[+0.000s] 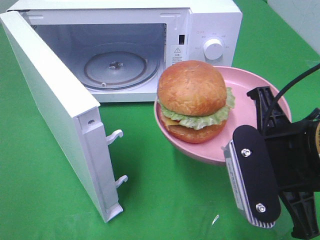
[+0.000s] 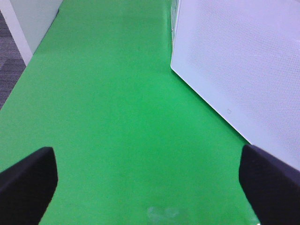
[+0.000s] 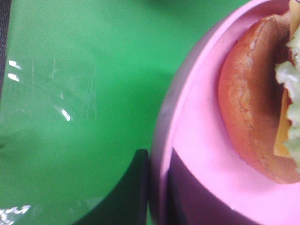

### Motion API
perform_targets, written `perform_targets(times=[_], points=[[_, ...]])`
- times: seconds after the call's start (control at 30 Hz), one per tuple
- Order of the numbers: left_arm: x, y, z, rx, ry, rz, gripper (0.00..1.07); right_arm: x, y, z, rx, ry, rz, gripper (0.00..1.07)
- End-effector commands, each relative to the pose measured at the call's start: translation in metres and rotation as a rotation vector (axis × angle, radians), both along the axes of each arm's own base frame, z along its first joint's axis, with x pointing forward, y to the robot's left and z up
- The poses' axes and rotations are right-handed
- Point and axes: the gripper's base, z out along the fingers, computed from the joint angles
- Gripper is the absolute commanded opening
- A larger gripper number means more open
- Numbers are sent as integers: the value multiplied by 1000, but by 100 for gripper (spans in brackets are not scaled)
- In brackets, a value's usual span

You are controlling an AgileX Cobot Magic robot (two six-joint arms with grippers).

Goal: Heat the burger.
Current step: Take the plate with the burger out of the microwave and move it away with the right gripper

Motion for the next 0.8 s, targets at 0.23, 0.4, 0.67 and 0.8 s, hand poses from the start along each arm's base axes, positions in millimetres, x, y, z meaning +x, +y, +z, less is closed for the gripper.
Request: perform_targets(times=[0.23, 0.4, 0.67, 0.8], points=[[0, 0, 1, 8, -18, 5, 101, 2, -12, 5, 43, 29, -241, 0], [0, 0, 1, 8, -18, 5, 101, 3, -17, 5, 72, 46, -354, 0], [0, 0, 1, 8, -18, 5, 101, 8, -30, 6, 128, 33, -651, 0], [0, 0, 1, 8, -18, 5, 101, 9, -34, 2, 136, 51, -768, 0]])
